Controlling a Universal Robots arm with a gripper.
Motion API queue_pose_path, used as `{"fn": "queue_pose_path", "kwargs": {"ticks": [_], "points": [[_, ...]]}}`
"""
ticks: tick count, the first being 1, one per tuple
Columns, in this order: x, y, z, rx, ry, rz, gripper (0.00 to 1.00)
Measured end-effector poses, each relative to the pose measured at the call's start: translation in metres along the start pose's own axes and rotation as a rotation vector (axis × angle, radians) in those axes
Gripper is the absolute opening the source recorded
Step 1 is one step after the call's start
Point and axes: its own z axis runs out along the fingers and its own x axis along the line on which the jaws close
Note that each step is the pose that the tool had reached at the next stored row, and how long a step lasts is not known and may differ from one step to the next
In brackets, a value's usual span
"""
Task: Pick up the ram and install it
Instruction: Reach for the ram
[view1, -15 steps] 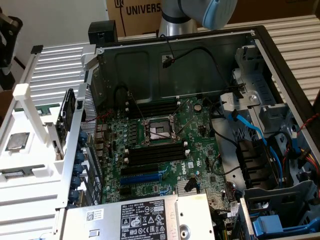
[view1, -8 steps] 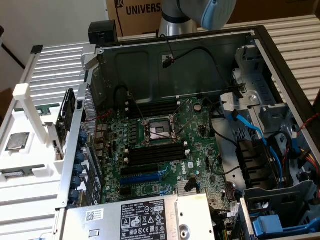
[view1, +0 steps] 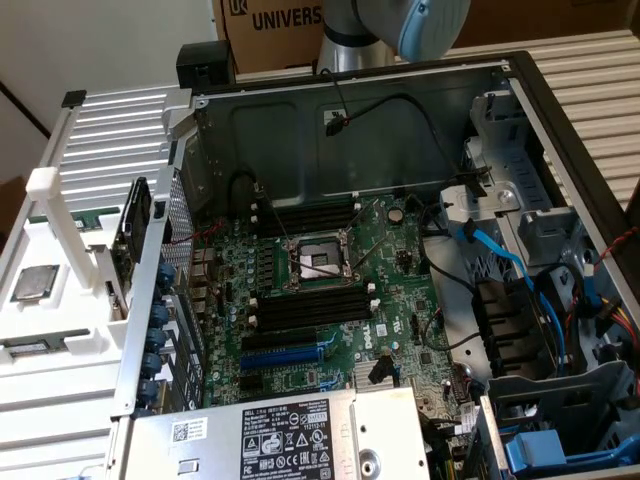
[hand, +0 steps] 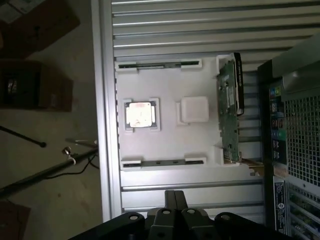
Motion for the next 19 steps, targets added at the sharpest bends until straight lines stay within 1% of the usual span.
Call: {"fn": "queue_pose_path", "kwargs": {"ticks": [1, 2, 3, 4, 15, 17, 19], "points": [[0.003, 0.003, 0.0009, 0.0001, -0.0001, 0.0, 0.1], [0.005, 0.0182, 0.0043, 0.0011, -0.0003, 0.0, 0.1], [0.005, 0.0198, 0.0047, 0.0016, 0.0, 0.0, 0.1], [0.005, 0.0198, 0.0048, 0.0016, 0.0018, 0.0, 0.1], [0.005, 0.0198, 0.0047, 0.0023, 0.0096, 0.0, 0.1], [0.005, 0.0198, 0.0047, 0.0024, 0.0124, 0.0, 0.1], [0.005, 0.0198, 0.0047, 0.0025, 0.0138, 0.0, 0.1]]}}
